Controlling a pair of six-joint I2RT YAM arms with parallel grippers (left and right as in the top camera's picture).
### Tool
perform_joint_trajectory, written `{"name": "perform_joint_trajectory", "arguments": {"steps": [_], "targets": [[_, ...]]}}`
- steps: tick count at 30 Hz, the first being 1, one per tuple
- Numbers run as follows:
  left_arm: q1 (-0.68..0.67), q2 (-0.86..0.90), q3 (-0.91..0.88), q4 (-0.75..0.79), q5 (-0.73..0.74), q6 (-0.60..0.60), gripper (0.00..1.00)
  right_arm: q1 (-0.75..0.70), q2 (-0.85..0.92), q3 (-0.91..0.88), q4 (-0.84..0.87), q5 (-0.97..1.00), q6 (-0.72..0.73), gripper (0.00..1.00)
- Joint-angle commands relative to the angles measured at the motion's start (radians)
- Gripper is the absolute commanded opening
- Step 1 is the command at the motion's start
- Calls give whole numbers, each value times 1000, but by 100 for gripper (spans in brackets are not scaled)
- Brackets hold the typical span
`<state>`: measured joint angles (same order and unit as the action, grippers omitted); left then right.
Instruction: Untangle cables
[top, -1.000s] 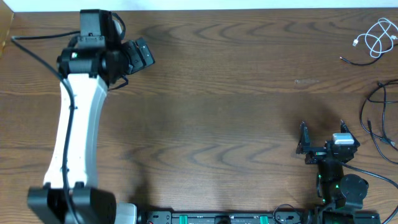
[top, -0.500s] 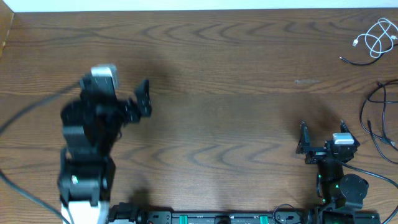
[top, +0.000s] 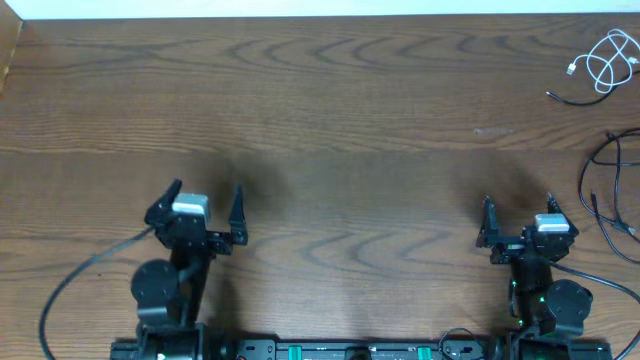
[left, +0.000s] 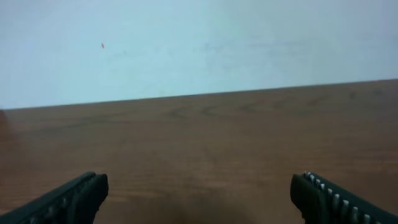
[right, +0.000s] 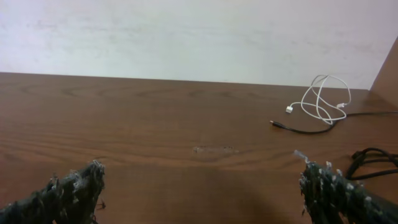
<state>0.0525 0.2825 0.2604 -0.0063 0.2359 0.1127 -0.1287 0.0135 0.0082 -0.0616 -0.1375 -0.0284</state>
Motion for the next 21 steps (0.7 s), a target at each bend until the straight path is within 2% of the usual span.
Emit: {"name": "perform_joint_trajectory", "arguments": {"steps": [1, 11, 21], "targets": [[6, -129, -89, 16, -19, 21, 98, -8, -1, -3, -2, -3, 16, 99], [5, -280, -234, 15, -39, 21, 98, -8, -1, -3, -2, -3, 16, 99], [5, -282, -256, -49, -46, 21, 98, -8, -1, -3, -2, -3, 16, 99]]}}
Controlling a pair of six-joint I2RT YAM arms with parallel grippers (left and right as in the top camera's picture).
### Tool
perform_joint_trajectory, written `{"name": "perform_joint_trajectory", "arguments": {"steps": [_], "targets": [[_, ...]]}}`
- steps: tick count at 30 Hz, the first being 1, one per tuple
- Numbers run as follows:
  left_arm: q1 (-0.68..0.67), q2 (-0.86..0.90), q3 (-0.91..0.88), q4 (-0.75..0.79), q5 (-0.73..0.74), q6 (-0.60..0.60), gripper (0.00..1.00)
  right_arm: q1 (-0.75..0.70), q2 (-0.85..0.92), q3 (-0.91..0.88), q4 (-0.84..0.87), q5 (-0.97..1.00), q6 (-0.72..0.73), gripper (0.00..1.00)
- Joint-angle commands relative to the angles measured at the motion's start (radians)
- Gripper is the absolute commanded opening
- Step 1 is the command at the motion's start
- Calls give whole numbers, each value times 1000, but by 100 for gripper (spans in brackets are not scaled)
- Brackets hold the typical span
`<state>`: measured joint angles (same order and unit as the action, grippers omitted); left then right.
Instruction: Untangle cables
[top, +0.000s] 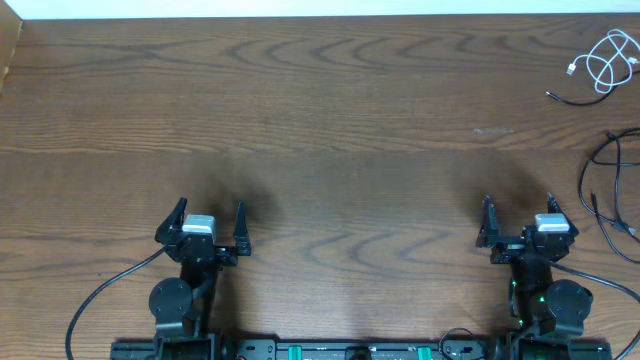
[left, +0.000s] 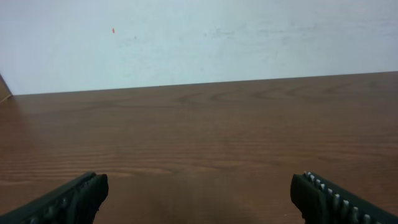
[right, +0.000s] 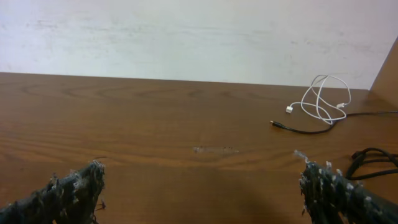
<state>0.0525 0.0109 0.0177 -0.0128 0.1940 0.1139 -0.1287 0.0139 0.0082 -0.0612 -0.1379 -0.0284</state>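
A coiled white cable (top: 607, 58) lies at the far right corner of the table, seen too in the right wrist view as the white cable (right: 323, 99). A thin black cable (top: 575, 99) runs beside it. A black cable loop (top: 612, 180) lies at the right edge. My right gripper (top: 517, 218) stands open near the front right, well short of the cables. My left gripper (top: 209, 222) stands open at the front left over bare wood, nothing between its fingers (left: 68, 200).
The brown wooden table (top: 320, 120) ends at a white wall behind. A faint pale scuff (right: 214, 150) marks the wood ahead of the right gripper. The arm bases and their own black leads sit along the front edge.
My left gripper has drawn back toward the front edge and turned to face straight ahead; it stays open. The right gripper and the cables have not moved.
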Motion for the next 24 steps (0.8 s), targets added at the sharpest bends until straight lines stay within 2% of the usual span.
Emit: {"name": "perform_joint_trajectory", "arguments": {"steps": [1, 24], "targets": [[5, -10, -14, -42, -3, 20, 98, -8, -2, -3, -3, -3, 16, 99], [5, 0, -14, -41, -4, 20, 98, -8, -2, -3, -3, -3, 16, 99]]}}
